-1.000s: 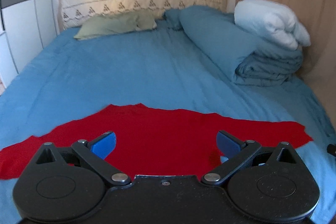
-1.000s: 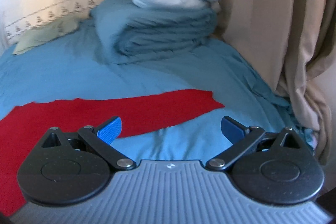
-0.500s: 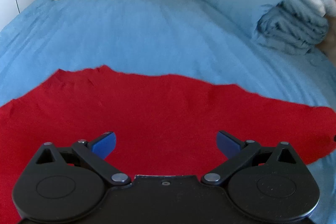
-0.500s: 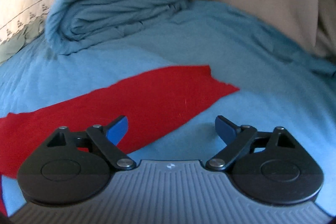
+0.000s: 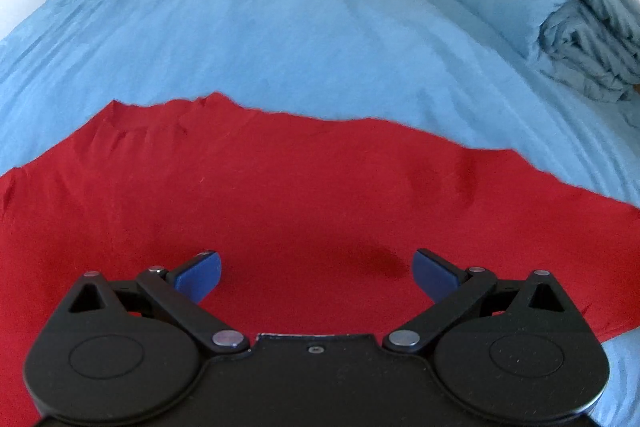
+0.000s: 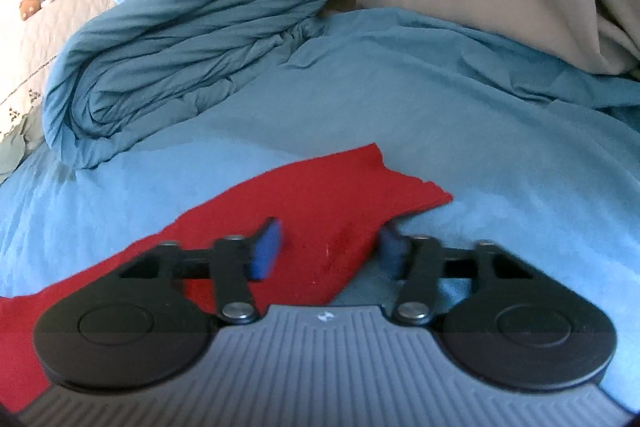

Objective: Fold small clothes

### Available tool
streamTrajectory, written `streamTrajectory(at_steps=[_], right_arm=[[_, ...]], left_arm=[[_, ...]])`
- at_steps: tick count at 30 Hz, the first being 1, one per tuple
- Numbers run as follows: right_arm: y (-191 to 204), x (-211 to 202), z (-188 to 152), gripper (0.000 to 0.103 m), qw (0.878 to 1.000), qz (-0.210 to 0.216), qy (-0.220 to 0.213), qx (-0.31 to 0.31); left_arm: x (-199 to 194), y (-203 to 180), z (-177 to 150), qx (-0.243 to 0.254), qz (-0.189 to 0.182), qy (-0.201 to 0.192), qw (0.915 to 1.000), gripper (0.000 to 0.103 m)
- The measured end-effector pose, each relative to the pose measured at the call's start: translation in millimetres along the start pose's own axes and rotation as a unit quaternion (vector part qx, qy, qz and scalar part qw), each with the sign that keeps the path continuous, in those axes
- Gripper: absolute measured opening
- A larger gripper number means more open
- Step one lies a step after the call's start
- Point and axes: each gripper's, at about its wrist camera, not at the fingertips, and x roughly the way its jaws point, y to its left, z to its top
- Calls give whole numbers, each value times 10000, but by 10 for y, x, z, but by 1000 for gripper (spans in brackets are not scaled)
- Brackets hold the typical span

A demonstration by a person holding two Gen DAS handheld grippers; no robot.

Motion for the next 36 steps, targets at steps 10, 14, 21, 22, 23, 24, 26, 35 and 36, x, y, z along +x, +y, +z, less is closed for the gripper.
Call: streamTrajectory(at_steps=[10, 14, 21, 22, 23, 24, 26, 35, 36], right_arm=[[764, -629, 438, 23, 9934, 1104, -275, -170], [1470, -1067, 593, 23, 9812, 1823, -443, -449], [3136, -1769, 224, 23, 9352, 3329, -485, -1104], [3353, -1836, 96, 23, 9281, 3491, -447, -1220], [3598, -1904, -88, 23, 9194, 3669, -373, -1365], [3804, -1946, -267, 23, 9126, 3791, -280, -1504], [4207, -1982, -741, 23, 9000, 3944, -30, -1856], [4864, -1857, -2593, 23, 8482, 3602, 599, -3837], [4874, -1893, -2679, 23, 8435, 3544, 500, -4004]], left_arm=[[68, 41, 82, 250, 45, 395, 9989, 103], [-371, 342, 139, -55, -228, 62, 9997, 103], [-1125, 1280, 173, -218, 64, -557, 9982, 103], [-1183, 1461, 137, -251, 88, -577, 9980, 103], [-1220, 1620, 94, -292, 138, -570, 9979, 103], [-1249, 1782, 32, -329, 222, -549, 9977, 103], [-1268, 2067, -102, -387, 454, -493, 9970, 103], [-1137, 2825, -604, -709, 465, -111, 9963, 103], [-1111, 2831, -598, -746, 448, -116, 9961, 103]])
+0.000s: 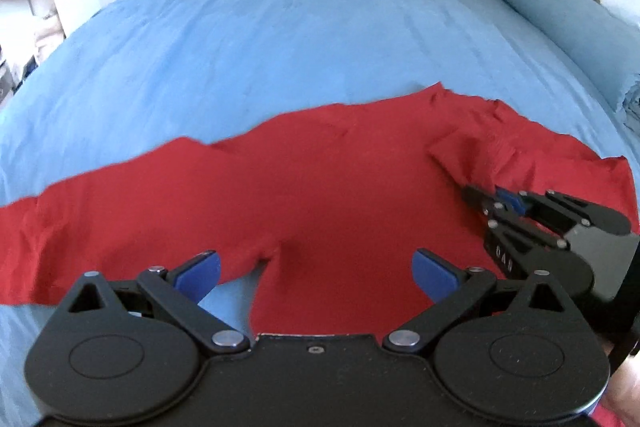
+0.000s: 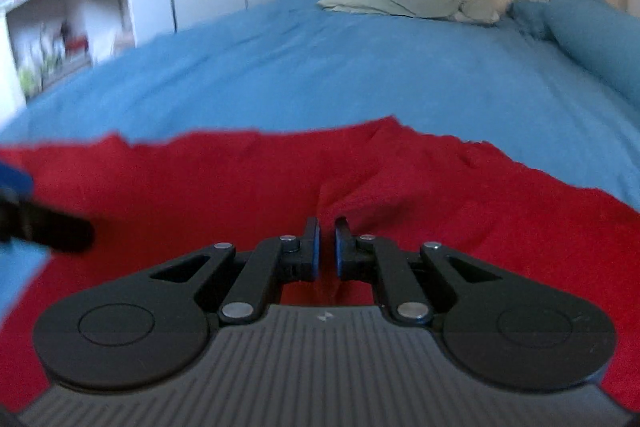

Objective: Fold small clothes

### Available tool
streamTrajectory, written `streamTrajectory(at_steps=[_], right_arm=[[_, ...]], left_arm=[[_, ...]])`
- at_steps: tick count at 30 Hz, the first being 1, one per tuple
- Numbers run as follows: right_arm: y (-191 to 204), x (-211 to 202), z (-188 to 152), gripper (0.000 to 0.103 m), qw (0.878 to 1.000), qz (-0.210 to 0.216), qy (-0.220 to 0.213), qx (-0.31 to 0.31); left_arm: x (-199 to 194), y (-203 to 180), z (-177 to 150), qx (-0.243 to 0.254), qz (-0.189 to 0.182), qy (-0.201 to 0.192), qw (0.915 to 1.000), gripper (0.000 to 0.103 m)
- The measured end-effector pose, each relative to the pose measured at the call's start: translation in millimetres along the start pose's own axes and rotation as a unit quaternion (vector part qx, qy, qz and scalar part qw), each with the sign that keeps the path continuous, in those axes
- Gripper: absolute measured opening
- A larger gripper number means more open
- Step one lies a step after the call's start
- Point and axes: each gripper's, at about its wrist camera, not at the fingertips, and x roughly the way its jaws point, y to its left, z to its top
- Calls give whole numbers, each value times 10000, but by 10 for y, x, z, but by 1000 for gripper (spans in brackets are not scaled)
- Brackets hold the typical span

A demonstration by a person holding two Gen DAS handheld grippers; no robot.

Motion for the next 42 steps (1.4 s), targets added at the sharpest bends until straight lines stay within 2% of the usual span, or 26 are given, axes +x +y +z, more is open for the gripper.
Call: streamTrajectory(at_steps=[3, 5, 7, 8, 10, 14, 17, 20, 22, 24, 25, 28, 30, 31, 34, 35, 36, 39, 42], right_arm=[[156, 36, -113, 28, 9977, -170, -18, -660], [214, 48, -253, 53, 9943, -164, -14, -1054], [324, 37, -337, 70, 9911, -223, -70, -1312], [370, 52, -354, 78, 9898, -292, -86, -1392], [337, 3, -359, 88, 9887, -300, -85, -1469], [132, -262, -445, 90, 9874, -211, -2, -1567], [-151, -573, -588, 90, 9903, -158, 147, -1371], [-521, -885, -718, 92, 9963, -138, 239, -817], [-769, -1045, -793, 93, 9986, -238, 233, -409], [-981, -1177, -853, 93, 9992, -325, 218, -27], [-1084, -1238, -886, 93, 9990, -364, 204, 146], [-1309, -1396, -990, 95, 9978, -411, 127, 500], [-1405, -1462, -1033, 95, 9971, -417, 90, 633], [-1452, -1484, -1057, 95, 9968, -401, 90, 688], [-1487, -1502, -1057, 95, 9959, -373, 69, 818], [-1493, -1506, -1066, 95, 9957, -373, 50, 848], [-1491, -1511, -1068, 95, 9954, -383, 42, 873], [-1526, -1476, -1049, 95, 9951, -402, 37, 902], [-1527, -1429, -1044, 95, 9950, -405, 76, 905]], left_arm=[[0, 77, -88, -174, -104, -37, 9998, 103], [35, 114, -86, -306, -195, -69, 9993, 103], [43, 109, -67, -389, -297, -116, 9987, 103], [54, 119, -59, -400, -353, -150, 9985, 103], [65, 74, -17, -383, -479, -223, 9979, 103], [110, -174, 109, -258, -801, -293, 9960, 103], [108, -533, 217, 135, -983, -433, 9941, 103], [218, -1025, 243, 842, -595, -501, 9934, 103], [333, -1330, 196, 1405, -223, -641, 9878, 101], [440, -1511, 132, 1855, 2, -738, 9799, 91], [488, -1581, 104, 2014, 77, -774, 9764, 89], [596, -1664, 44, 2267, 232, -889, 9696, 78], [636, -1700, -3, 2412, 382, -982, 9648, 61], [664, -1725, -24, 2506, 435, -1006, 9619, 57], [732, -1763, -43, 2729, 436, -1004, 9558, 32], [760, -1769, -29, 2722, 378, -947, 9568, 12], [778, -1771, -15, 2663, 321, -896, 9592, 5], [690, -1704, 48, 2373, 305, -1000, 9658, 5], [478, -1561, 157, 2049, 284, -1375, 9687, 5]])
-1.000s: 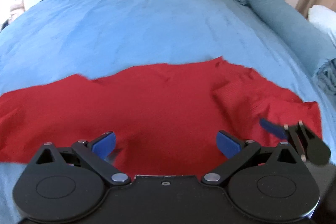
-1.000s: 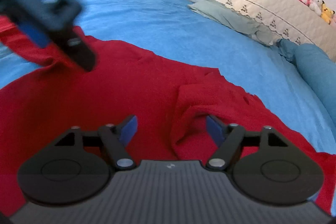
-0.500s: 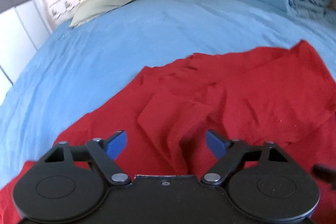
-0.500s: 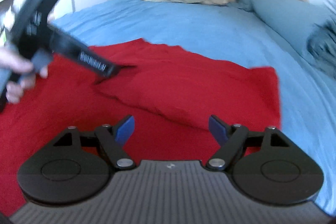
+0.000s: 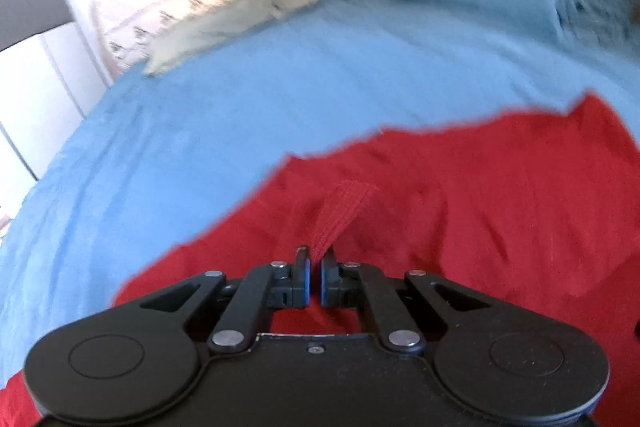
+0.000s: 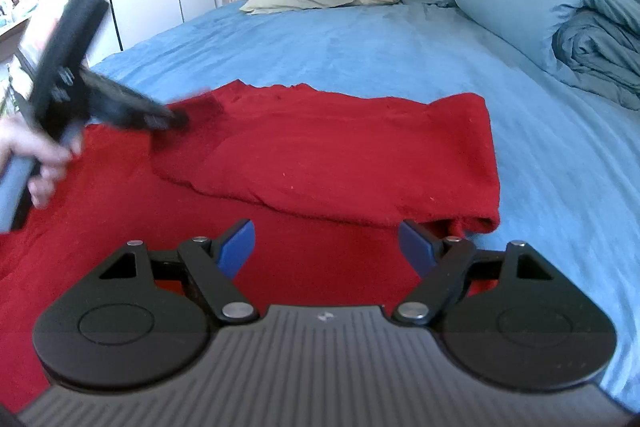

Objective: Fold small clothes

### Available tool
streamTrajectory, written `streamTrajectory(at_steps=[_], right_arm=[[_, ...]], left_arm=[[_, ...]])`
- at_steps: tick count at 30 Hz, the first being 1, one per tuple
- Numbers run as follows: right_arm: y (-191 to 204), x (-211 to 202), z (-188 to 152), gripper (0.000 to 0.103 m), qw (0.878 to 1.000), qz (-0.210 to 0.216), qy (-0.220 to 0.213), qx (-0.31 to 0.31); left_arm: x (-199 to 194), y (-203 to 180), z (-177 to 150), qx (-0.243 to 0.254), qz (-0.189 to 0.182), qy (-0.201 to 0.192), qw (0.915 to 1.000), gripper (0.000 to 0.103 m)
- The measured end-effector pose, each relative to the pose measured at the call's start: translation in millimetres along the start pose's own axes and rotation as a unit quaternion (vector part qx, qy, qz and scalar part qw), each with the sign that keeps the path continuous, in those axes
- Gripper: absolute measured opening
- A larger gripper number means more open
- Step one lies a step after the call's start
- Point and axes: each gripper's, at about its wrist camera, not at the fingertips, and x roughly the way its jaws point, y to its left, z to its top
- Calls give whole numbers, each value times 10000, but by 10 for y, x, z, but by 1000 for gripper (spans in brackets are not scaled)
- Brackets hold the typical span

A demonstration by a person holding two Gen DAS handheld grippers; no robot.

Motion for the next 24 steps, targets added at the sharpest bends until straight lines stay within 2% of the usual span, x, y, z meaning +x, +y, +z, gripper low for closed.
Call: streamTrajectory(at_steps=[4, 7, 11, 18, 21, 24], right_arm=[[-3, 43, -24, 95, 10000, -27, 71, 38], [-9, 39, -46, 95, 9999, -34, 97, 121], [-15, 77, -72, 95, 9996, -68, 163, 230], [-2, 126, -26, 95, 9997, -110, 163, 158], [22, 214, 30, 95, 9997, -129, 211, 84], [-30, 307, 25, 95, 9988, -351, 332, 82]], left_arm=[[-201, 336, 49, -422, 185, -318, 9984, 5], [-270, 539, -46, -704, 442, -380, 9958, 5], [-207, 762, -294, -1274, 519, -126, 9904, 5], [-116, 902, -621, -1864, 507, 215, 9809, 7], [-132, 954, -713, -2149, 521, 320, 9747, 16], [-173, 1067, -828, -2441, 687, 369, 9666, 21]])
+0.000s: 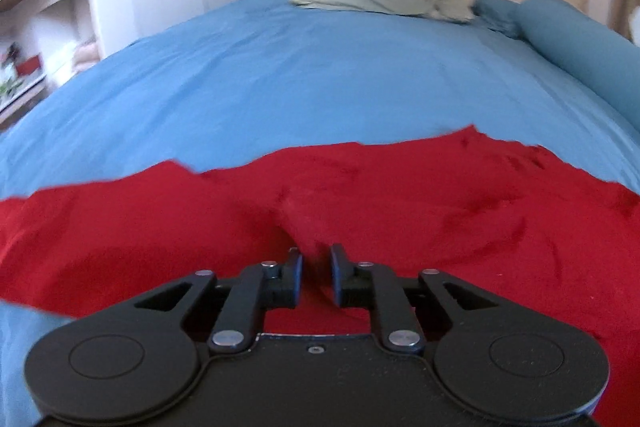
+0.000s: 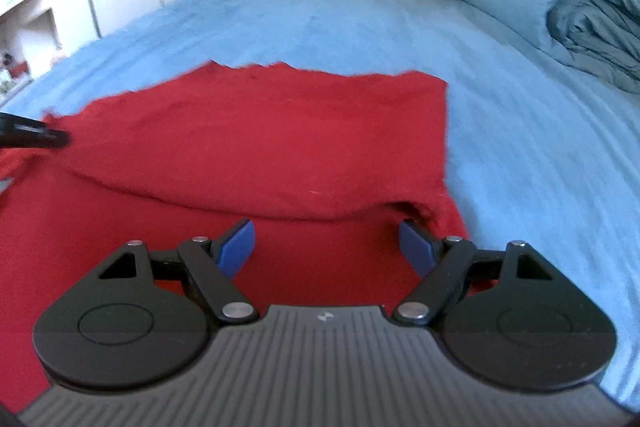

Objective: Fold small clothes

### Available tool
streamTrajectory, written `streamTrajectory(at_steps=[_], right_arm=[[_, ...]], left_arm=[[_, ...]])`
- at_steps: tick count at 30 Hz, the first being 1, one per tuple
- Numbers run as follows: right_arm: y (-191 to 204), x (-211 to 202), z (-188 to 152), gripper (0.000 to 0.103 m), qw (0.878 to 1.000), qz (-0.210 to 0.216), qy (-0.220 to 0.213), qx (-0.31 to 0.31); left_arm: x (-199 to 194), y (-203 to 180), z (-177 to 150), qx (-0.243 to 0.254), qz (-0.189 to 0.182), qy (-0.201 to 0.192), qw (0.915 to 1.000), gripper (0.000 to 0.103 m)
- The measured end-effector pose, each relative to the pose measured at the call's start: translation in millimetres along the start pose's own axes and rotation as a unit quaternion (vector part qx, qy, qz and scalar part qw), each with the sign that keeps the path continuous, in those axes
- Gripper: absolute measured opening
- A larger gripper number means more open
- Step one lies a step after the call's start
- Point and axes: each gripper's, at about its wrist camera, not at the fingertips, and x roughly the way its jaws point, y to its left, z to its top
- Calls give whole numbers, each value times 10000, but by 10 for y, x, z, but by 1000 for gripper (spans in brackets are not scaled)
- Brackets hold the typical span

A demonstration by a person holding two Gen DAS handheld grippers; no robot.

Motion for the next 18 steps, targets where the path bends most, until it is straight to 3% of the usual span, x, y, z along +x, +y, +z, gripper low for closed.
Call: streamTrajectory(at_steps=[5, 6, 8, 10, 14, 18], right_arm=[[-244, -73, -83, 99, 9993, -310, 81, 192], [-284, -96, -94, 99, 9991, -319, 116, 250], [-310, -176, -86, 100, 9987, -386, 189, 258], [-254, -314, -36, 102, 9985, -527, 37, 146], [-24, -312, 178, 103, 9990, -95, -420, -94], [123, 40, 291, 103, 9974, 231, -685, 60]], left_arm=[[-134, 422, -79, -549, 213, 76, 9982, 27], [-180, 467, -87, -548, 370, 93, 9978, 40], [-341, 568, -94, -672, 414, -29, 9969, 55], [-510, 572, -55, -626, 139, -270, 9976, 64], [-470, 259, 153, -117, -561, -327, 9978, 91], [-208, -52, 238, 111, -917, -217, 9955, 95]])
